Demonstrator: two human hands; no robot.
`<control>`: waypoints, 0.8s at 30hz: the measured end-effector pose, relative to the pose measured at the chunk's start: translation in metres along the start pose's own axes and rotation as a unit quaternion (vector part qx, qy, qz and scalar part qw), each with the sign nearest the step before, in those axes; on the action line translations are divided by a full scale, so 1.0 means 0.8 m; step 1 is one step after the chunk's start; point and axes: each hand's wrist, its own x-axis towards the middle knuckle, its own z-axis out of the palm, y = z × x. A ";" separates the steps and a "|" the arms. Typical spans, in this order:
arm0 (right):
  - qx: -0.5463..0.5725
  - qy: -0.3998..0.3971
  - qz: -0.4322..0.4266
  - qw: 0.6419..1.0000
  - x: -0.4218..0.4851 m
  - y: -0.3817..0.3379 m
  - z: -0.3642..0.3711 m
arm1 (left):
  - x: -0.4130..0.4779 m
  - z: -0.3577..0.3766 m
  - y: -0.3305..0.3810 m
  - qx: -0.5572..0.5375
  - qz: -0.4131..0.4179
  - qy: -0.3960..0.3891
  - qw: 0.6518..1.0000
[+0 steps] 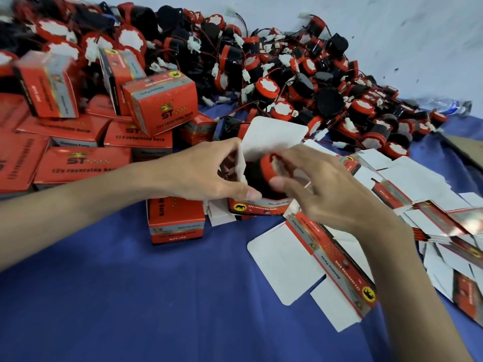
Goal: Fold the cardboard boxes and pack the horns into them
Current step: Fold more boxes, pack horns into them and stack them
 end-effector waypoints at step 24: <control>-0.008 0.046 -0.110 0.993 0.005 0.000 0.011 | 0.008 0.001 -0.008 -0.043 -0.006 0.008 0.999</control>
